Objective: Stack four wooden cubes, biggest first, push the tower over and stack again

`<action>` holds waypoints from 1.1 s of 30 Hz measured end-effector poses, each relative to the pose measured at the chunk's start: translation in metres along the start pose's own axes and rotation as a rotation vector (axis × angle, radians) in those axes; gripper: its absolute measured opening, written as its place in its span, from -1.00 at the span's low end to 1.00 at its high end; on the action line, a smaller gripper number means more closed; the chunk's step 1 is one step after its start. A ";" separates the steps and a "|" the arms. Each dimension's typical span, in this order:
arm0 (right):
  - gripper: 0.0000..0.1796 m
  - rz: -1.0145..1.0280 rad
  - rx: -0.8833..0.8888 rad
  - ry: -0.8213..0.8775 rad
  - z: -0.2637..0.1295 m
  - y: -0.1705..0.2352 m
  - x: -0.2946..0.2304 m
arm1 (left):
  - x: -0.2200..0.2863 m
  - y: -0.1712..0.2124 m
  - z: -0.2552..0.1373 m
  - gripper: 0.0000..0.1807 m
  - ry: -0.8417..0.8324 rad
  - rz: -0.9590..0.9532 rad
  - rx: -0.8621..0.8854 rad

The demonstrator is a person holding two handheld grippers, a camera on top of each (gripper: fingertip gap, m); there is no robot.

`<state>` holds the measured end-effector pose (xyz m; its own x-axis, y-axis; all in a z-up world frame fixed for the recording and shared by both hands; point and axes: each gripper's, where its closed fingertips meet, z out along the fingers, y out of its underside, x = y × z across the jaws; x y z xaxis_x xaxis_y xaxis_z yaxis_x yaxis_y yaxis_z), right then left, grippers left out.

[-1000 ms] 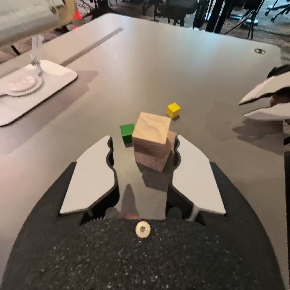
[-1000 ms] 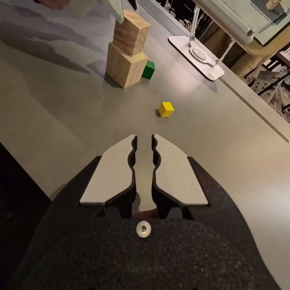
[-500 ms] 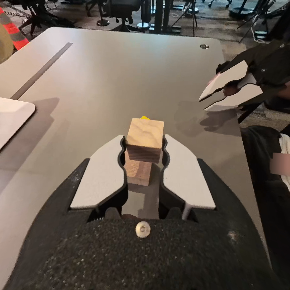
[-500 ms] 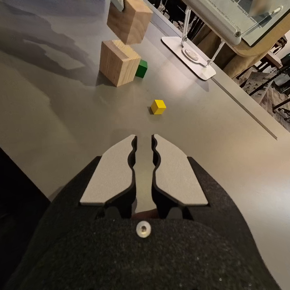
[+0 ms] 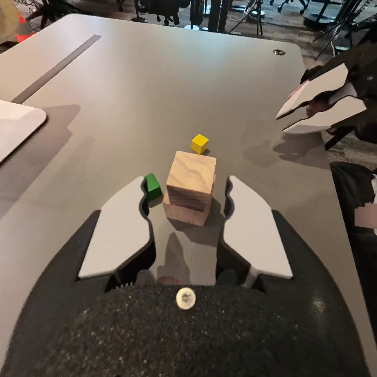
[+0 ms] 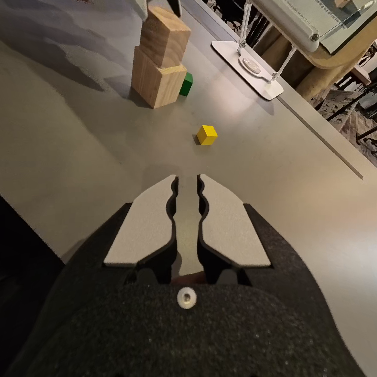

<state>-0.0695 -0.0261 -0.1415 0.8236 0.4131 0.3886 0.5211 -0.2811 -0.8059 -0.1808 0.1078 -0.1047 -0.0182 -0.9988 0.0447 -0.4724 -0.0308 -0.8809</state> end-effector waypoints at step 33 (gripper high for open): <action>-0.56 -0.990 -0.227 -1.074 0.203 -0.074 -0.007 | 0.107 0.061 -0.045 -0.34 -0.378 -0.463 0.176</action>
<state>-0.1591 0.1680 -0.1757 -0.3839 0.9135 0.1350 0.8660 0.4069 -0.2906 -0.2509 0.0003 -0.1323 0.4824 -0.8232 0.2994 -0.2034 -0.4377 -0.8758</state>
